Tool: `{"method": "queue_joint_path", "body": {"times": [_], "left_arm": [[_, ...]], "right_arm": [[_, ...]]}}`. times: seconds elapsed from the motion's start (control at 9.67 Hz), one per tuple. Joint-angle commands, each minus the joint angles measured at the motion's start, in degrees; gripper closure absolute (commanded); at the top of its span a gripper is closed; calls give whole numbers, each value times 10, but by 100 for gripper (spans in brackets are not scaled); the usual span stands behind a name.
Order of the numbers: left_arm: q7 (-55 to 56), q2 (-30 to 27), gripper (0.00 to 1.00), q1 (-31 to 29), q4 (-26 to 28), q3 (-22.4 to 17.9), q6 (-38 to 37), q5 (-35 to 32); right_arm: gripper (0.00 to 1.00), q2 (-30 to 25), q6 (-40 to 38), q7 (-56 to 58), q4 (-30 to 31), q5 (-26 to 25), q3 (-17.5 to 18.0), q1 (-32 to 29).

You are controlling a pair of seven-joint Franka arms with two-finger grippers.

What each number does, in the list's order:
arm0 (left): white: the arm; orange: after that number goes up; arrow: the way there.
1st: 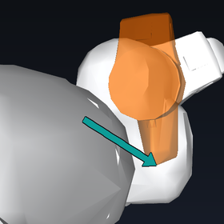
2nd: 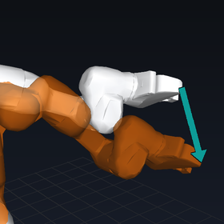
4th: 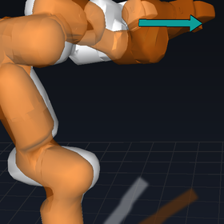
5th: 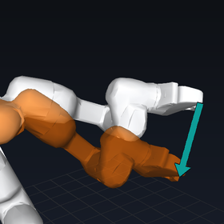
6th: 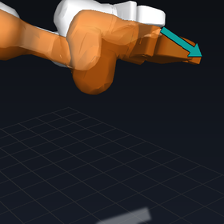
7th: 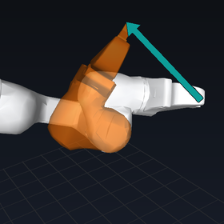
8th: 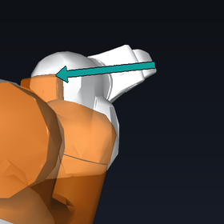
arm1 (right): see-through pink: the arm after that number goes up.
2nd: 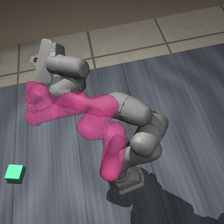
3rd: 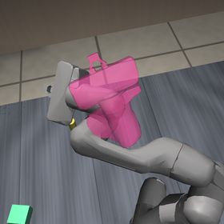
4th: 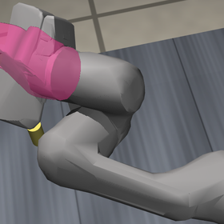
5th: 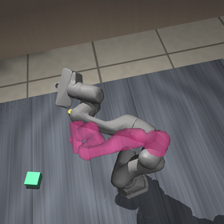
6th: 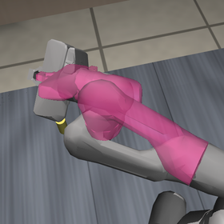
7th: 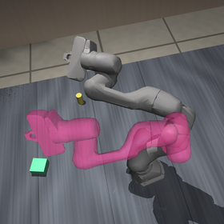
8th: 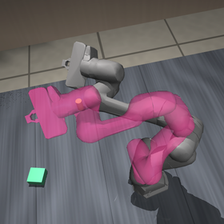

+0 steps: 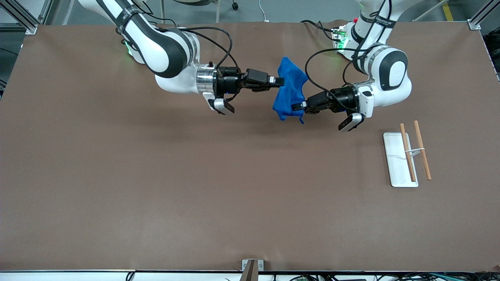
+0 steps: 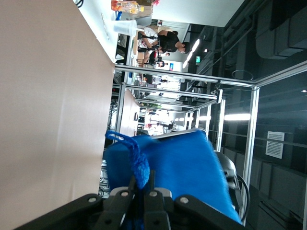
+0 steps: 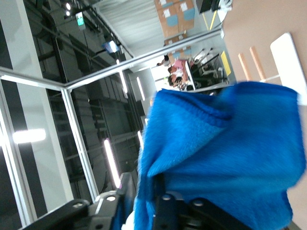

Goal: Right arm passes towel to left arm to hang
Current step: 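Open the right gripper to release the towel to the left gripper, then carry the towel over the dowel rack while the right gripper withdraws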

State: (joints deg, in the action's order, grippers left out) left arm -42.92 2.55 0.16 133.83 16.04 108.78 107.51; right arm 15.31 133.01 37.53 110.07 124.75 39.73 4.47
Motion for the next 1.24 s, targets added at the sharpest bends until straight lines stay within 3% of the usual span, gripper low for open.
{"method": "queue_joint_path", "body": {"times": [0.0,0.31,0.41,0.62,0.83,1.14], "left_arm": [[49,6,100,0,-29,-26,14,-115],[107,5,100,0,-88,-79,-10,-322],[104,6,100,0,-97,-111,-36,-359],[101,9,100,0,-137,-190,-108,-465],[110,24,100,0,-178,-263,-109,-540],[64,75,100,0,-244,-331,-109,-612]], "right_arm": [[0,-22,8,-2,9,-44,4,-45],[0,-26,8,-69,10,-282,0,-115],[0,-31,4,-81,10,-330,-25,-124],[0,-29,-26,-83,3,-507,-98,-126],[0,-42,-126,-90,-19,-652,-182,-122],[0,-98,-186,-219,-31,-884,-229,-123]]}}
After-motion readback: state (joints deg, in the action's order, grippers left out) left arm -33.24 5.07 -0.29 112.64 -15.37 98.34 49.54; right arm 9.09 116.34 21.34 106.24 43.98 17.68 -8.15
